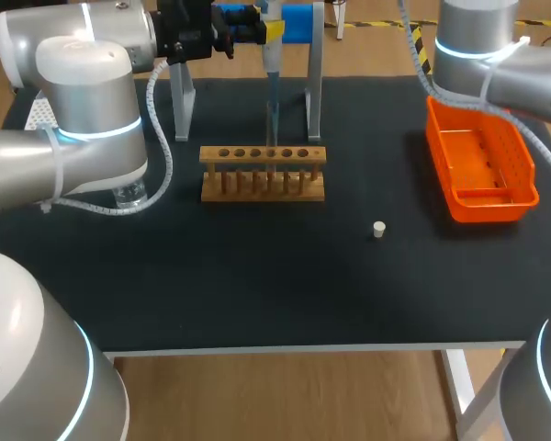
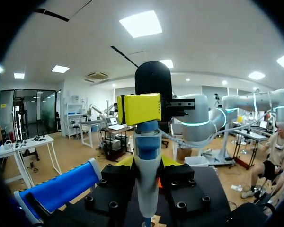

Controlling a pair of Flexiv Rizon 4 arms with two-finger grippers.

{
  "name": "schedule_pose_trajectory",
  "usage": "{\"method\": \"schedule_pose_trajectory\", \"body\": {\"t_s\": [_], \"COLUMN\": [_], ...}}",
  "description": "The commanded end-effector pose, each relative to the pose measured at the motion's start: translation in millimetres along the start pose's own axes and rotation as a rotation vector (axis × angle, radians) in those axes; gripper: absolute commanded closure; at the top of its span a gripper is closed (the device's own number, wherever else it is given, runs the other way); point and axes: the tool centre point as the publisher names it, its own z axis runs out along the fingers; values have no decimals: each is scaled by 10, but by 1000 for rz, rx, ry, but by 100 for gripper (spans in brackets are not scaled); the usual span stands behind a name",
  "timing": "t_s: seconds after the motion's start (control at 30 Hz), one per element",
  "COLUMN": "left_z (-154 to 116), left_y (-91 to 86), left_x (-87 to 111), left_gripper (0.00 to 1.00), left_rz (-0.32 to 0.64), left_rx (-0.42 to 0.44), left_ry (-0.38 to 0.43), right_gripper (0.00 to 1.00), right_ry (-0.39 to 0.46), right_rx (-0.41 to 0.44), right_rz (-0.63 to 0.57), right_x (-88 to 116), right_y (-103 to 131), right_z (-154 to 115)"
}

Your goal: Invert the test tube, pick up the pipette, mount the tip to pipette, aspirate from beaker and dispense into the tube, eject the tip, return the pipette, and cap with the stopper.

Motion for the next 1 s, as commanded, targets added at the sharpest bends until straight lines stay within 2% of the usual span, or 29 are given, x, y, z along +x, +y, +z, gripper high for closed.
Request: {"method": "schedule_pose_trajectory", "body": {"t_s": [0.03,0.1,0.13,0.2,0.23,0.4,0.6,0.77,1.0], "left_z": [12,12,12,12,12,12,12,12,12], "left_y": [-50,-50,-50,-50,-50,-50,-50,-50,-50], "left_x": [-8,-8,-8,-8,-8,-8,-8,-8,-8], "left_gripper": [100,100,100,100,100,100,100,100,100], "left_rz": [0,0,0,0,0,0,0,0,0], "left_rx": [2,2,2,2,2,2,2,2,2], "left_ry": [-3,-3,-3,-3,-3,-3,-3,-3,-3], "right_gripper": [100,100,86,36,0,0,0,0,0], "right_ry": [-8,-10,-12,-20,-25,-56,-86,-98,-76], "right_rx": [-6,-5,-5,-1,1,12,41,53,98], "right_rz": [-32,-50,-59,-78,-88,-115,-140,-159,-199], "right_x": [50,72,88,133,162,305,458,549,609], "right_y": [122,199,235,305,332,347,157,-239,-878], "right_z": [-44,-68,-84,-132,-164,-387,-757,-1066,-1256]}}
